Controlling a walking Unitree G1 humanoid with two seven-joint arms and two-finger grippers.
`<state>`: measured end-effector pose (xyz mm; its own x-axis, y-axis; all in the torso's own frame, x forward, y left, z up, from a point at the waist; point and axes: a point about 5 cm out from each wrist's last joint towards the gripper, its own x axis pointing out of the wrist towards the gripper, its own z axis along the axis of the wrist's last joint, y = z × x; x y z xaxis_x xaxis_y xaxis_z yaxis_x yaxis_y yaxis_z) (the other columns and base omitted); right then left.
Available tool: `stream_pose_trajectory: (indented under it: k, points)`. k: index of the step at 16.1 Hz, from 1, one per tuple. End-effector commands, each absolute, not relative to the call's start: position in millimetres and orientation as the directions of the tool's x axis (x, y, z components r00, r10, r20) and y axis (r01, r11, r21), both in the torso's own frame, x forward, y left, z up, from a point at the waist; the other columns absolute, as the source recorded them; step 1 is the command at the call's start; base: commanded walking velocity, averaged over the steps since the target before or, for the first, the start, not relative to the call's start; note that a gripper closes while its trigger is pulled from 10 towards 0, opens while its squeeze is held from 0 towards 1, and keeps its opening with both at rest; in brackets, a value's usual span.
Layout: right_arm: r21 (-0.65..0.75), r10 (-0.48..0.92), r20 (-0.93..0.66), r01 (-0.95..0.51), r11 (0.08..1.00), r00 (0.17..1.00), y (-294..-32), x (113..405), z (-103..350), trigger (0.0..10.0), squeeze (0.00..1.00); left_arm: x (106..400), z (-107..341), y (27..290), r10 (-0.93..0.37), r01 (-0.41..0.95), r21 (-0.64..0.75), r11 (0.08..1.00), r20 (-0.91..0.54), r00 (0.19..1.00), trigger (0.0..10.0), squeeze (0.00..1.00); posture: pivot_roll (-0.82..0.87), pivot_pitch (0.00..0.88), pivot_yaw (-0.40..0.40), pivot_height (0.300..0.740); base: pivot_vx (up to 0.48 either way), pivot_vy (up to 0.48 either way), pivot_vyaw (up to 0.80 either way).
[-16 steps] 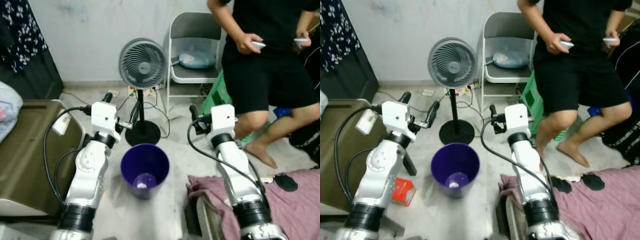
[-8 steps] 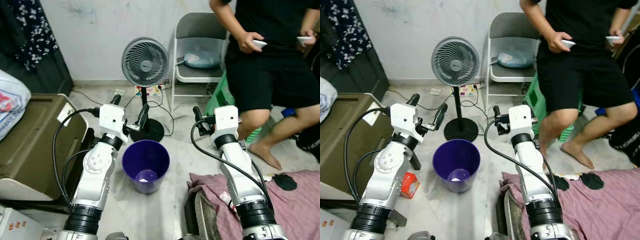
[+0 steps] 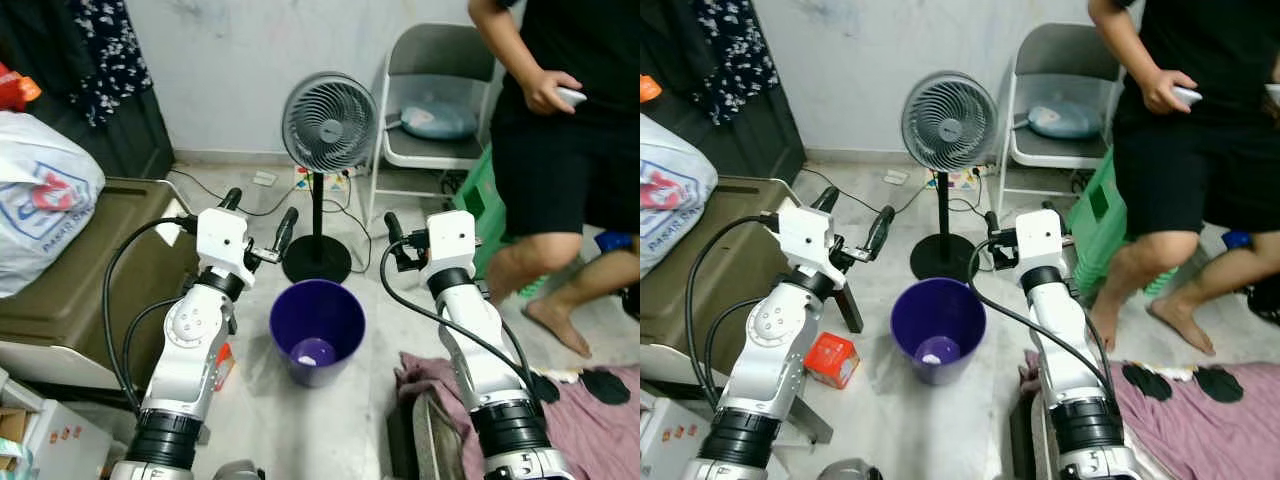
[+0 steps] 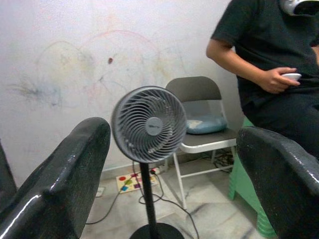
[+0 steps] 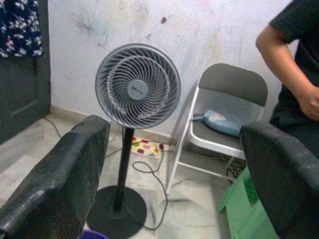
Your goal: Clean up the room
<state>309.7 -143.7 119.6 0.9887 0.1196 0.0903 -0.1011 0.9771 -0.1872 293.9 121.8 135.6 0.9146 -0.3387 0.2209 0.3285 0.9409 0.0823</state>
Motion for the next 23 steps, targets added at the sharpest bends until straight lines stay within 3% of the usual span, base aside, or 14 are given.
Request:
stream_pose_trajectory:
  k: [1, 11, 20, 23]
  points:
    - [-0.189, 0.124, 0.104, -0.103, 0.977, 0.987, -144, 312, 124, 10.0, 0.0, 294, 139, 122, -0.335, 0.325, 0.083, 0.942, 0.238, 0.912, 10.0, 0.0, -0.04, 0.0, -0.003, 0.74, 0.375, 0.251, 0.0]
    - [-0.188, 0.122, 0.106, -0.101, 0.977, 0.987, -145, 315, 125, 10.0, 0.0, 296, 141, 122, -0.342, 0.334, 0.076, 0.94, 0.246, 0.907, 10.0, 0.0, -0.05, 0.0, -0.004, 0.74, 0.393, 0.0, 0.0]
    - [-0.222, 0.142, 0.15, -0.106, 0.969, 0.978, -138, 323, 134, 10.0, 0.0, 306, 145, 130, -0.274, 0.253, 0.114, 0.961, 0.247, 0.929, 10.0, 0.0, -0.04, 0.0, 0.006, 0.74, 0.0, 0.0, 0.0]
    - [-0.24, 0.152, 0.165, -0.11, 0.965, 0.974, -135, 330, 138, 10.0, 0.0, 313, 148, 134, -0.253, 0.225, 0.133, 0.965, 0.26, 0.932, 10.0, 0.0, -0.03, 0.0, 0.008, 0.74, 0.0, 0.0, 0.8]
